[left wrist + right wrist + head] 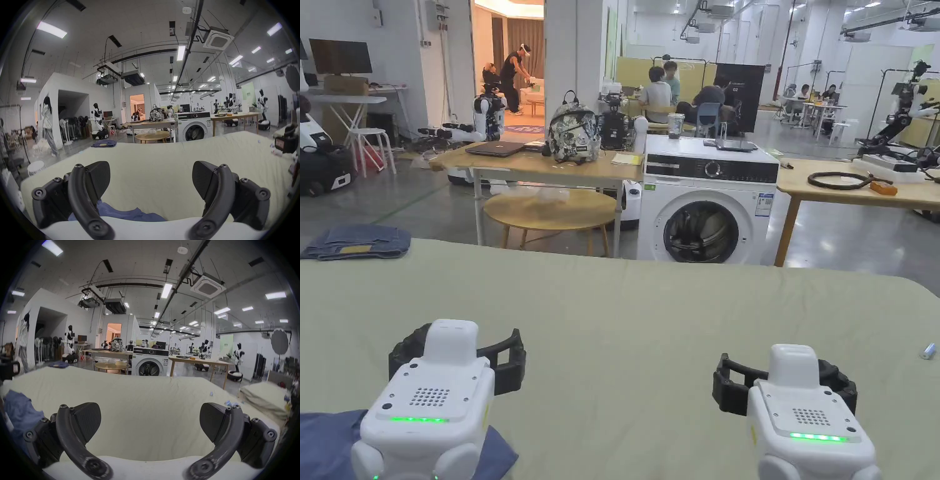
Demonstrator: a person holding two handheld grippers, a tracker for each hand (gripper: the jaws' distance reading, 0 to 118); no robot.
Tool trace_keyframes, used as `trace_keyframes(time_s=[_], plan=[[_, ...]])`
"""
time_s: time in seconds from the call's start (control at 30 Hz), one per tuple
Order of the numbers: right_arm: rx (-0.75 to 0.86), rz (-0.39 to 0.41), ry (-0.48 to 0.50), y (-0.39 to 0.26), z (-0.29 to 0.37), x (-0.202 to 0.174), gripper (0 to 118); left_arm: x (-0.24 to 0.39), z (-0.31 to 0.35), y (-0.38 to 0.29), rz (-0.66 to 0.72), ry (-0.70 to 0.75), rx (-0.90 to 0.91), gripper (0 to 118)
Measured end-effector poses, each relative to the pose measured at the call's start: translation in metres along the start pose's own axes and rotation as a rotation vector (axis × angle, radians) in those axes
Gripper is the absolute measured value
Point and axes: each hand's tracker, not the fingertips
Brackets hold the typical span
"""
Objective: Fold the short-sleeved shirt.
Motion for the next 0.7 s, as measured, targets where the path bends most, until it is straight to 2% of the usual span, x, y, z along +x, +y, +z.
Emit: trace_keyframes(time_s=[0.03,0.17,0.2,0.23,0.27,0.3,0.33,0.37,0.43,0.5,0.57,0.6,0.63,0.67,0.7], plan=[[-0.004,-0.067,0.01,0.003,0.003,0.003,118,-0.004,0.0,0.001,0.058,-0.008,-0.003,104],[-0.037,-0.451,0.05,0.012,0.003,0.028,118,-0.035,-0.006,-0.001,0.455,-0.053,-0.031,104],[-0.04,-0.513,0.043,0.013,0.002,0.033,118,-0.041,-0.006,-0.001,0.545,-0.057,-0.041,104],[-0.04,-0.555,0.04,0.014,0.002,0.037,118,-0.045,-0.007,-0.002,0.589,-0.057,-0.046,104],[-0.031,-0.561,0.034,0.015,0.001,0.039,118,-0.047,-0.007,-0.001,0.589,-0.044,-0.05,104],[-0.024,-0.522,0.034,0.015,-0.003,0.039,118,-0.042,-0.007,0.002,0.536,-0.035,-0.045,104],[0.003,-0.443,0.032,0.017,-0.005,0.037,118,-0.035,-0.005,0.007,0.413,-0.009,-0.034,104],[0.019,-0.287,0.02,0.021,-0.006,0.03,118,-0.024,-0.004,0.013,0.213,0.031,-0.03,104],[0.08,0.169,-0.003,0.026,-0.002,0.004,118,0.002,-0.003,0.018,-0.202,0.099,0.004,103],[0.194,0.68,-0.036,0.014,0.002,-0.021,118,0.025,0.0,0.013,-0.601,0.151,0.063,103],[0.276,1.079,-0.044,-0.004,0.002,-0.034,118,0.034,0.0,0.006,-0.863,0.152,0.111,103],[0.313,1.233,-0.044,-0.013,0.002,-0.036,118,0.041,0.01,0.008,-0.976,0.154,0.133,103],[0.349,1.349,-0.051,-0.02,0.002,-0.037,118,0.044,0.012,0.006,-1.07,0.165,0.157,103],[0.377,1.433,-0.052,-0.025,0.003,-0.038,118,0.046,0.014,0.003,-1.156,0.172,0.178,103],[0.399,1.479,-0.052,-0.027,0.007,-0.038,118,0.048,0.016,0.001,-1.217,0.179,0.199,103]])
